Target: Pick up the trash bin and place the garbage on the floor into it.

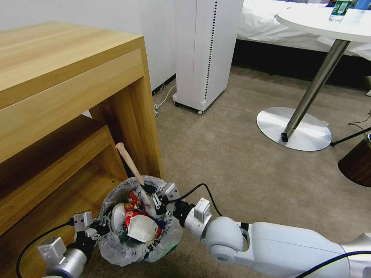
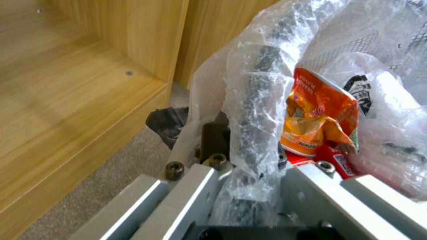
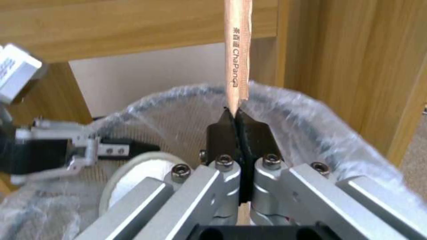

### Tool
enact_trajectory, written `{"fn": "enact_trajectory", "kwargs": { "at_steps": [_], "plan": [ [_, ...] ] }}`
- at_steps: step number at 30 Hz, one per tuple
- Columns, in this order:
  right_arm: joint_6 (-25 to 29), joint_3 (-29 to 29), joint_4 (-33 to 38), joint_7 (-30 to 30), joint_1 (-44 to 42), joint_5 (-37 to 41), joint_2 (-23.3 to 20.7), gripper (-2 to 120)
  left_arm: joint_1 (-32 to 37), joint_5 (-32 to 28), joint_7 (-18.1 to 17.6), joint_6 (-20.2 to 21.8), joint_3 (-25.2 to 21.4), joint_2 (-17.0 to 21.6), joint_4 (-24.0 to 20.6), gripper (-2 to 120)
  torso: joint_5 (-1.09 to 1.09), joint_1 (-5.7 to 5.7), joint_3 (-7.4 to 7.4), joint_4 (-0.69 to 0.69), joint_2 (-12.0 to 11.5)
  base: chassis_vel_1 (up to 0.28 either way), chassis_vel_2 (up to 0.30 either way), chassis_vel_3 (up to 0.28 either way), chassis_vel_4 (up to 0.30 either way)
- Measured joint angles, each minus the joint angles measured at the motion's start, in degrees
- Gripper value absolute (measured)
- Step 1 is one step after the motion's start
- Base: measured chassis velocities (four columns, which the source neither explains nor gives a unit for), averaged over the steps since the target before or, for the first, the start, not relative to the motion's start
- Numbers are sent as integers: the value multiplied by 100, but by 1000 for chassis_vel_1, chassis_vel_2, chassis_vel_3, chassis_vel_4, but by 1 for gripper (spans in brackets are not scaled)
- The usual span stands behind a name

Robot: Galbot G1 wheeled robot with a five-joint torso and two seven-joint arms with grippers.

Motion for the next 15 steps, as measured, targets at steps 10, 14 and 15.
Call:
{"fn": "enact_trajectory", "kwargs": {
  "at_steps": [10,14,15],
  "plan": [
    [84,-142,-162,-67,-23,-281,15,0,-4,-8,0,-7,0,-1,0,1,0,0,0,0,0,0,0,0,0],
    [131,-236,-295,-111,-79,-488,6,0,-4,-15,0,-8,-4,2,-2,1,0,0,0,0,0,0,0,0,0],
    [137,-268,-343,-125,-115,-542,-2,0,-3,-19,1,-8,-7,3,-13,1,0,0,0,0,0,0,0,0,0]
  ]
}}
